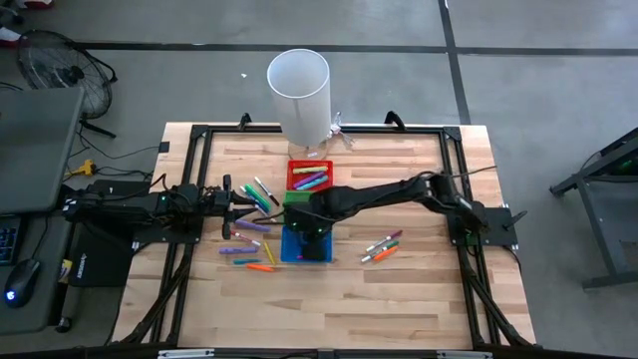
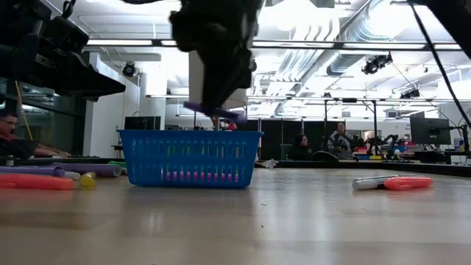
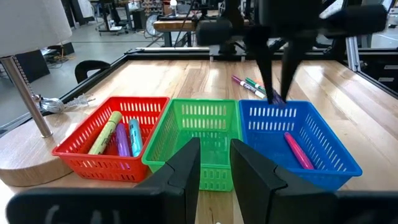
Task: Pick & Place Markers
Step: Put the violet pen into the blue bin
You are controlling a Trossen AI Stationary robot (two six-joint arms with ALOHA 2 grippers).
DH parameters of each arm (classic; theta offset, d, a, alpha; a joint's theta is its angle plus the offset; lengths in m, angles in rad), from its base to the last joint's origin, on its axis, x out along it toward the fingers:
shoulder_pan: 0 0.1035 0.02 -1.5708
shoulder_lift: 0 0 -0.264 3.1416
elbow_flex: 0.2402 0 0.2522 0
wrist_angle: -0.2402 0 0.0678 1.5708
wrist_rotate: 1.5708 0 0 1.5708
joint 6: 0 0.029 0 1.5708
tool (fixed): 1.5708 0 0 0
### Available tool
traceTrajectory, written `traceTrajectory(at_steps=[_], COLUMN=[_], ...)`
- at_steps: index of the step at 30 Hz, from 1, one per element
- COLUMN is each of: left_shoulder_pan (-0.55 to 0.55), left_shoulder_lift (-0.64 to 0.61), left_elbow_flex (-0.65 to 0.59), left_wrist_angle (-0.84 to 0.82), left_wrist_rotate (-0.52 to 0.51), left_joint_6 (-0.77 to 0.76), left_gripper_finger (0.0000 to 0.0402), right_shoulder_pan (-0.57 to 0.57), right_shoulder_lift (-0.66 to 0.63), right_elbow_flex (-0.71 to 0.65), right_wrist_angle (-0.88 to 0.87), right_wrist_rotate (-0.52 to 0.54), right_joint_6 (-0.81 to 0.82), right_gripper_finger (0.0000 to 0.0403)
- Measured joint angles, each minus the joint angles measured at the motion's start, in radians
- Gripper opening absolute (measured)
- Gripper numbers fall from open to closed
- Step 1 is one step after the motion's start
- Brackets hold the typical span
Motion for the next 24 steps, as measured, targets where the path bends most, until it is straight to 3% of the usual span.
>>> traceTrajectory(at_steps=[14,24], left_shoulder_pan=[0.0,0.0], left_shoulder_lift=[0.0,0.0], left_elbow_flex=[0.0,0.0], left_wrist_angle=[0.0,0.0], left_wrist_rotate=[0.0,0.0], left_joint_6=[0.0,0.0], left_gripper_finger=[0.0085,0.0085], right_shoulder_pan=[0.013,0.014], right_shoulder_lift=[0.102,0.102], right_elbow_flex=[0.032,0.032], right_wrist_angle=[0.003,-0.032], right_wrist_rotate=[-0.028,0.0], right_joint_6=[0.03,-0.001], right_gripper_finger=[0.0033,0.0101])
